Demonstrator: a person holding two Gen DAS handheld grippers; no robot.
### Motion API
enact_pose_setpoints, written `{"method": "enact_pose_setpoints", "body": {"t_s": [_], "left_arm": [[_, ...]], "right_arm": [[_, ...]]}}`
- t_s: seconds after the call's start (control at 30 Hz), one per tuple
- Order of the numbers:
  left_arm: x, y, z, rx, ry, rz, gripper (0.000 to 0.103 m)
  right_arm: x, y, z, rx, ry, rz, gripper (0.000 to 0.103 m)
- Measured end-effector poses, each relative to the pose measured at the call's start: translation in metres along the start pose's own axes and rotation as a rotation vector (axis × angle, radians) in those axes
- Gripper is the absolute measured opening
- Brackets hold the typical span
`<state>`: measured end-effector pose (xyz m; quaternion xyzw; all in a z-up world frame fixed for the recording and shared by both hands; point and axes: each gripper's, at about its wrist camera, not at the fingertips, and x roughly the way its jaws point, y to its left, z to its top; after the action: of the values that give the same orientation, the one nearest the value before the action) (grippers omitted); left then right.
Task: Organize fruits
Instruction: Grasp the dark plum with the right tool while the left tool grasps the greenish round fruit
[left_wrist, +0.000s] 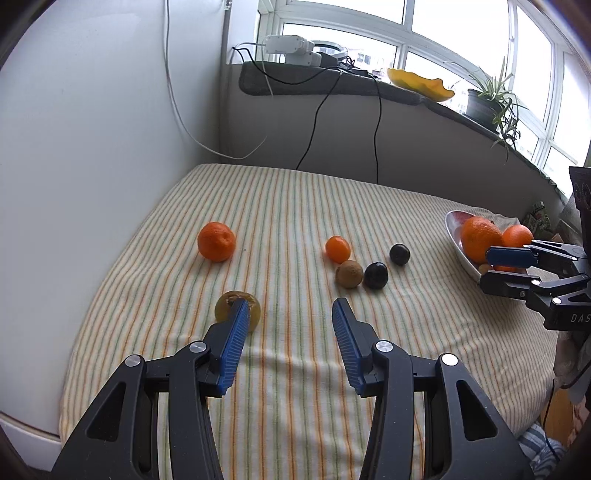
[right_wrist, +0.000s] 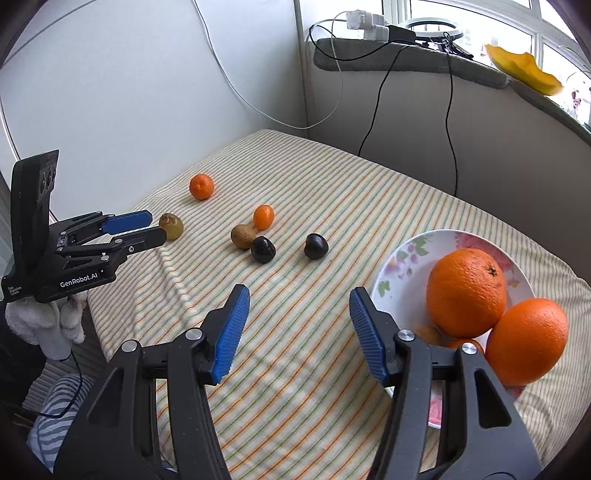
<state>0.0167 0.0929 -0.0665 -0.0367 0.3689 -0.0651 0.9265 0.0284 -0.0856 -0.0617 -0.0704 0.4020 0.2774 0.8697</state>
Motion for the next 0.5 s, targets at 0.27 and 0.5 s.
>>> {"method": "enact_pose_setpoints", "body": {"t_s": [0.27, 0.5], "left_arm": [[0.012, 0.028, -0.005, -0.041, 0.022, 0.041, 0.045], [0.025, 0.038, -0.005, -0.078, 0.045, 0.016, 0.045]], "right_arm": [[0.035, 0.022, 0.014, -0.024, 0.048, 0.045, 0.059], [0.064, 0.028, 0.025, -0.030, 0.088, 0.053, 0.051]]}}
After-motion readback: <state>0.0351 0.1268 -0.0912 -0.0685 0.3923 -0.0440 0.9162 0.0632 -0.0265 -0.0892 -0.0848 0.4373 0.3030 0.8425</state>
